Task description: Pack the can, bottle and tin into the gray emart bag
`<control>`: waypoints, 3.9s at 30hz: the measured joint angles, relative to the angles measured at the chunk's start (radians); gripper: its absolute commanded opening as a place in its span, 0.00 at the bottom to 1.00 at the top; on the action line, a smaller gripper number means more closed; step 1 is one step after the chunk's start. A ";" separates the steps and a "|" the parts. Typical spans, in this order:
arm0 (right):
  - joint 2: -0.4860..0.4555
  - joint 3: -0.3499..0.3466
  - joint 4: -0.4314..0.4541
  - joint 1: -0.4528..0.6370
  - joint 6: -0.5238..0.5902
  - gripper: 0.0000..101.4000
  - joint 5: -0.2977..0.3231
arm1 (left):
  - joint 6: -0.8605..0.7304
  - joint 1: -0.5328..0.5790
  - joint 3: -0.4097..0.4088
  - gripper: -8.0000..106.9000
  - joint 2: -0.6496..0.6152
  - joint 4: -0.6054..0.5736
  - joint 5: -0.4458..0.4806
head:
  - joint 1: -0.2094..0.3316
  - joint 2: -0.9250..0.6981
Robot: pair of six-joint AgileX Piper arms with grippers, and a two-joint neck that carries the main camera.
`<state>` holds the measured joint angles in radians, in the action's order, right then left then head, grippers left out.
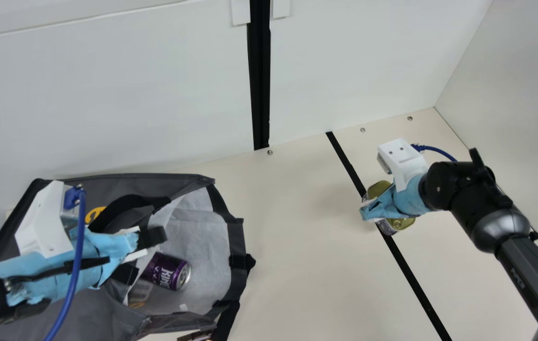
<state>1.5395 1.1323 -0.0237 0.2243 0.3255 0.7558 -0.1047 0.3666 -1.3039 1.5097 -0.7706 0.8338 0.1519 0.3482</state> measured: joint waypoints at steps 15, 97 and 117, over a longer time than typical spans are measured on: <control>-0.049 -0.017 0.034 -0.180 -0.067 0.00 0.032 | 0.000 0.000 0.000 0.16 0.000 0.000 0.000 | 0.000 -0.002; -0.070 -0.021 -0.160 -0.789 0.083 0.00 -0.053 | 0.000 0.000 0.000 0.16 0.000 0.000 0.000 | 0.000 0.000; -0.070 -0.075 -0.475 -0.800 0.334 0.00 -0.306 | 0.000 0.000 0.000 0.16 0.000 0.000 0.000 | 0.000 0.000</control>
<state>1.4693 1.0576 -0.4990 -0.5759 0.6591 0.4499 -0.1047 0.3666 -1.3039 1.5097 -0.7706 0.8338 0.1519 0.3482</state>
